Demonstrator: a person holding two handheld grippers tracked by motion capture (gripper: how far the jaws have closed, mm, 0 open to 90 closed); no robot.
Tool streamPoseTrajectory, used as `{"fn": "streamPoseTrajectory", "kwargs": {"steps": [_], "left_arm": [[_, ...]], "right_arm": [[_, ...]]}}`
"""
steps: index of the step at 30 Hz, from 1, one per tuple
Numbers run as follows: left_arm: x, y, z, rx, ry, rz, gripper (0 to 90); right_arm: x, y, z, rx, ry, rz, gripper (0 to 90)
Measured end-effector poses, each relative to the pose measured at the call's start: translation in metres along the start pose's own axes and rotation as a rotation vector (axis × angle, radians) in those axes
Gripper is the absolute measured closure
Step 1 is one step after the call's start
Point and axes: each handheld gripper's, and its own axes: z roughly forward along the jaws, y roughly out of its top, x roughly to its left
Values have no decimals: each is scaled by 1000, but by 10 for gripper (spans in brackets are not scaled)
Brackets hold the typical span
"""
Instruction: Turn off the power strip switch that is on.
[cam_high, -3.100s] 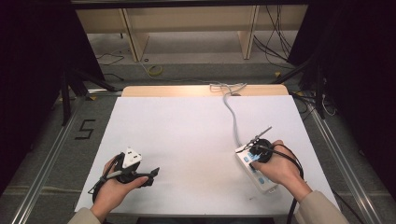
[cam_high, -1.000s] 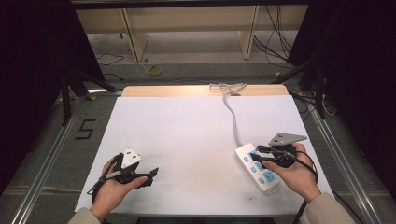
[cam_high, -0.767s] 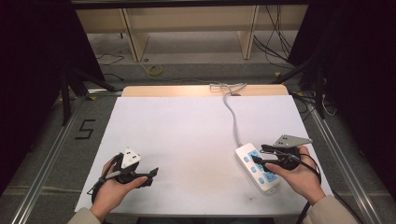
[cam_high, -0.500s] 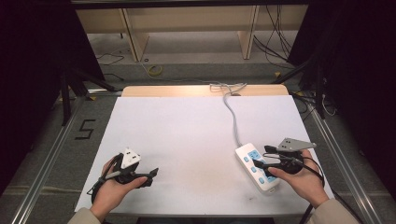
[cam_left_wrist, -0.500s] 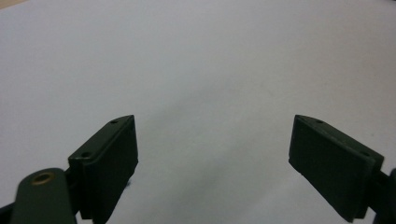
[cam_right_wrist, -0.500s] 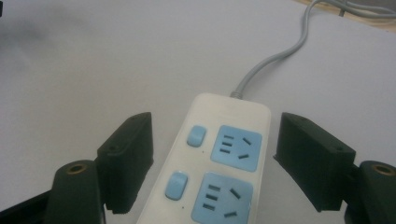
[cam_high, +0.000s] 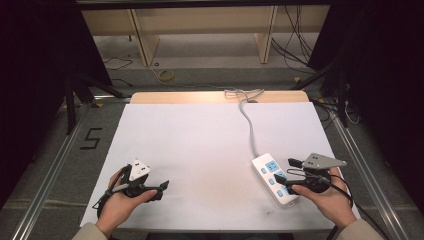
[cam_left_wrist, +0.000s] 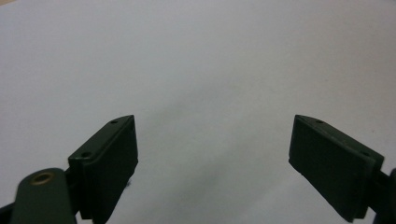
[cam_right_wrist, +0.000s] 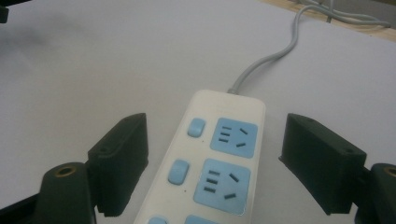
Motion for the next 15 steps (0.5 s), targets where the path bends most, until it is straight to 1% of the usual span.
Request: {"fn": "streamPoseTrajectory", "kwargs": {"steps": [5,15], "left_arm": [[0,0,0,4,1,7,151],[-1,1,1,3,-2,8,152]], "right_arm": [[-1,0,0,-9,-3,5,234],[-1,0,0,-13,-4,7,235]]}}
